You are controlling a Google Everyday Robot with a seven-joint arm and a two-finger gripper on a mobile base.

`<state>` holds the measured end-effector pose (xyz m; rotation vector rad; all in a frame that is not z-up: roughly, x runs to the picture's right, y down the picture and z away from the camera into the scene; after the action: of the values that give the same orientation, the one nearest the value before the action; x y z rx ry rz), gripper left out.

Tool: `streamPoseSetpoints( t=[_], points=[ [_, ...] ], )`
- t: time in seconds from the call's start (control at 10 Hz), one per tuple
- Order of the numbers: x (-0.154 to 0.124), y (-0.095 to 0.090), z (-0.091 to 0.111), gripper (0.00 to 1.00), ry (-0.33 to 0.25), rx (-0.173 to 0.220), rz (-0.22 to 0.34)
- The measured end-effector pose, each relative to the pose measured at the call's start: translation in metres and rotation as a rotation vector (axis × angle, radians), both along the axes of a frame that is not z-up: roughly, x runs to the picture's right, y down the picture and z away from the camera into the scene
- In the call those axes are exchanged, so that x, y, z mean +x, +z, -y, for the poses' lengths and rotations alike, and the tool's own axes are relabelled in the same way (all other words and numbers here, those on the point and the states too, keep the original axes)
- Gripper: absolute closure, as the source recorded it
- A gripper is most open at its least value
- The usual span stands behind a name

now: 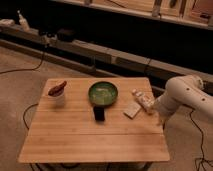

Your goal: Knock the eraser over

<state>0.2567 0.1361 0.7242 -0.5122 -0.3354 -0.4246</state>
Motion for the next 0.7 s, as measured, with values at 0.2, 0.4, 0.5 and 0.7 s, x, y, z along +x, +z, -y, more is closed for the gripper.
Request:
streamPoseSetpoints(
  t=[0.2,0.4,0.5,0.7],
  points=[
    [-0.037,-0.007,0.044,0.87,-0.037,0.163,0.221],
    [-0.076,-0.011,0.083,1.0,-0.076,0.33,0.407],
    [-0.093,-0.013,0.101,1.0,-0.091,0.405,0.479],
    [-0.104,-0.018,0.116,1.0,-0.102,0.475,0.532]
  ],
)
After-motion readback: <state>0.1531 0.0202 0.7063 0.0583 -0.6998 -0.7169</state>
